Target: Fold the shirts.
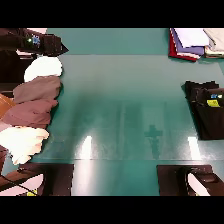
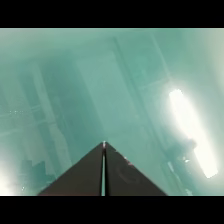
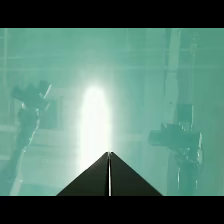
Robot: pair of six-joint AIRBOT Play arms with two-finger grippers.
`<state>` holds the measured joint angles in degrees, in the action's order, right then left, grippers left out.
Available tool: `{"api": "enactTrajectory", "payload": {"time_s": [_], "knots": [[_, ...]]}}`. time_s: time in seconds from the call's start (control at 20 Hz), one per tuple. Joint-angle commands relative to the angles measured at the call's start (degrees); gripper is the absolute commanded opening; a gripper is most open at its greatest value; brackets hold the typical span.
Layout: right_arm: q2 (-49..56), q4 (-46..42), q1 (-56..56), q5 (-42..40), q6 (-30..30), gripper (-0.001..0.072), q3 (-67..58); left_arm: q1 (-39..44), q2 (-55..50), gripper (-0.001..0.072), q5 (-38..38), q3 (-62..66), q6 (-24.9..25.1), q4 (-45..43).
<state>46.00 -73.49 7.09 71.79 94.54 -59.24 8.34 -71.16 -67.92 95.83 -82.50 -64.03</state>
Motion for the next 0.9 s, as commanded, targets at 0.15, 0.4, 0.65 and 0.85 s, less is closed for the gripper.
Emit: {"api": "enactTrajectory", "payload": {"time_s": [0.15,0.4,0.65,0.85], "knots": [[-0.04,0.07,0.26,0.17,0.09,0.0016,-0.07,0.02,-0.02,0.0026,0.0,0.0,0.0,0.0],[-0.04,0.44,0.26,0.37,0.04,0.0017,-0.07,0.02,-0.02,0.0026,-0.02,0.0,0.02,0.0],[-0.04,0.42,0.26,0.33,-0.04,0.0017,-0.07,0.02,-0.02,0.0026,0.15,0.0,-0.02,0.04],[-0.04,0.37,0.26,0.22,-0.09,0.0017,-0.07,0.02,-0.02,0.0026,3.32,0.0,-0.02,2.8]]}}
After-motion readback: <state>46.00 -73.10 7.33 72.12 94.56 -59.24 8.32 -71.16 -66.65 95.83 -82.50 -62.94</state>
